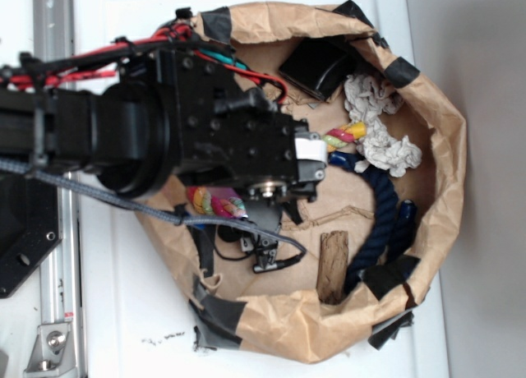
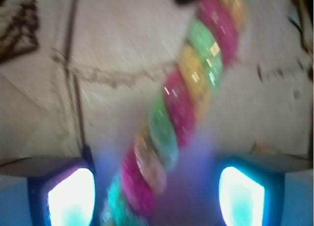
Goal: Grab the multicolored rope.
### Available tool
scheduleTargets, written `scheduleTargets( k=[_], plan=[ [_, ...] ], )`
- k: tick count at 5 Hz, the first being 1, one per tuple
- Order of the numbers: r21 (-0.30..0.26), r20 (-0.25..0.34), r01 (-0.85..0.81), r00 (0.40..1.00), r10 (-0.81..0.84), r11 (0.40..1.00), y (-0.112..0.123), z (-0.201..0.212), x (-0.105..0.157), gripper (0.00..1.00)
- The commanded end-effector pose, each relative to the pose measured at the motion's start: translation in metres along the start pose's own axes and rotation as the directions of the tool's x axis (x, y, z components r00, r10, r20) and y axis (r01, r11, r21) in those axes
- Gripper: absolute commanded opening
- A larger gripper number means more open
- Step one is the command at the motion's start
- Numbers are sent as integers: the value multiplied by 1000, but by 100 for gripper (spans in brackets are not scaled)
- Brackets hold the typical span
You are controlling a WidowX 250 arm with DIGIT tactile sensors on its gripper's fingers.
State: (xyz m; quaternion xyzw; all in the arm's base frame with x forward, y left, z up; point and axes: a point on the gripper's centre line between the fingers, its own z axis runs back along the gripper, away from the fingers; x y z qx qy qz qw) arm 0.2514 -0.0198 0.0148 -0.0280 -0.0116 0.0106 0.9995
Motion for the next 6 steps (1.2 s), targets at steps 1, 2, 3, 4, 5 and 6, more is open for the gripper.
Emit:
scheduleTargets(
  k=[1,2,3,4,5,6],
  plan=[
    [6,28,100,995,-100,995,-1,-8,-5,100],
    [-7,29,131,991,-130,991,-3,-6,-7,100],
    [-12,57,259,965,-258,966,-17,-3,-7,100],
    [-44,49,273,961,-270,961,-23,-20,-4,100],
    [-51,28,251,968,-250,967,-23,-36,-5,36],
    [-78,6,210,978,-210,975,-19,-28,-10,0]
  ],
)
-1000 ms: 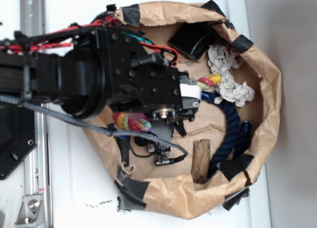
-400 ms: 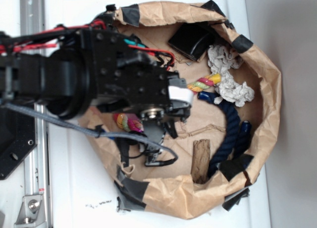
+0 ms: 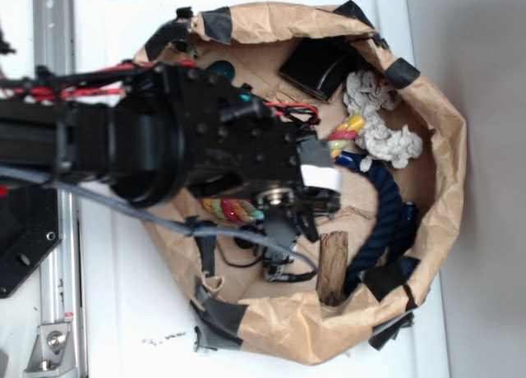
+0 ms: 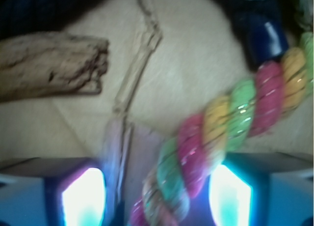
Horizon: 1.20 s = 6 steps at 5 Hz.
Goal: Grab the multicolored rope.
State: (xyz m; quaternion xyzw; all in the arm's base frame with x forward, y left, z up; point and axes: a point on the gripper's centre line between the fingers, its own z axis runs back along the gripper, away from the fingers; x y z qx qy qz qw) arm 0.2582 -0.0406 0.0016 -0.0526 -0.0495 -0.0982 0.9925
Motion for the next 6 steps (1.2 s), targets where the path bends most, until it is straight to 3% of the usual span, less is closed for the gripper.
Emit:
scheduleTargets(
  k=[1,2,3,4,5,6],
  plan=[
    [-13,-80,-40,996,39,999,2,-3,-17,0],
    [30,-125,-114,985,117,993,5,4,-19,0],
    [124,-157,-299,936,316,946,15,50,-24,0],
    [156,-116,-445,879,463,882,32,102,-26,0],
    [158,-60,-475,870,489,866,30,153,-26,0],
    [141,-26,-477,874,485,868,26,162,-25,0]
  ],
)
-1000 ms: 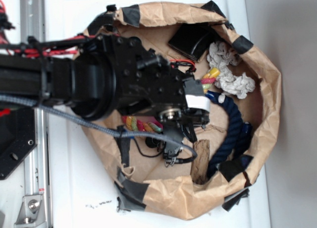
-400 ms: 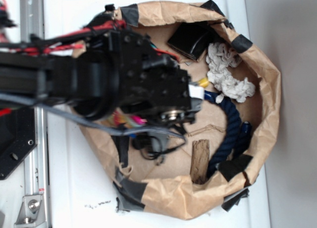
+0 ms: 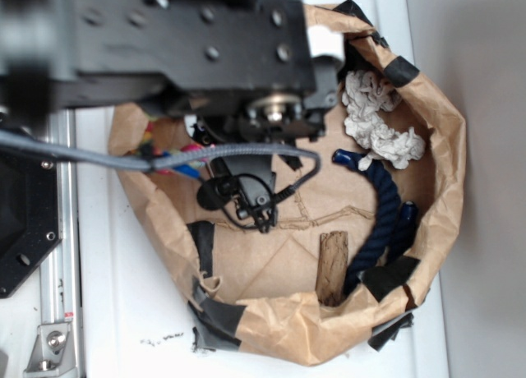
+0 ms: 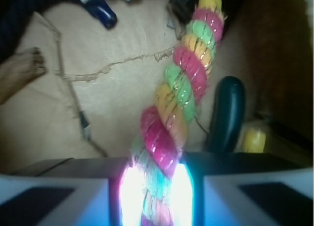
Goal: Grab the multicolored rope.
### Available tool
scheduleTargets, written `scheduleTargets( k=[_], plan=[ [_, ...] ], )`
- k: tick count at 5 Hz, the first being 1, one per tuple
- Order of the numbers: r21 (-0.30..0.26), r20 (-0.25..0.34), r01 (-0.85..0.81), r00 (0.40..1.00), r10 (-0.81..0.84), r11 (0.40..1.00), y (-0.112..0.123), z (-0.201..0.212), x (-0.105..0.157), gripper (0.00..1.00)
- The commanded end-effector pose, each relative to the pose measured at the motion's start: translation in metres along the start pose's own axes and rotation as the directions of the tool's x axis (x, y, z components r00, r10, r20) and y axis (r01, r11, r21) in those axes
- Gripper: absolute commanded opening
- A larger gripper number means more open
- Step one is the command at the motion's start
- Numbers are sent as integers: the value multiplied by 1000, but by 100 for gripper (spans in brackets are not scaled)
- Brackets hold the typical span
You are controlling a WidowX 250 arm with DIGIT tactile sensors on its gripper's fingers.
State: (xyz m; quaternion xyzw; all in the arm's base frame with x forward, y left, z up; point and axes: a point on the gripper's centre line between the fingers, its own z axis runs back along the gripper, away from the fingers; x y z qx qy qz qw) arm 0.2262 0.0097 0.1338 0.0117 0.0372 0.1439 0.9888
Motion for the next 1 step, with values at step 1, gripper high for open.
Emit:
scheduleTargets(
  k=[1],
  plan=[
    [-27,110,-18,994,21,999,-3,24,-1,0]
  ],
)
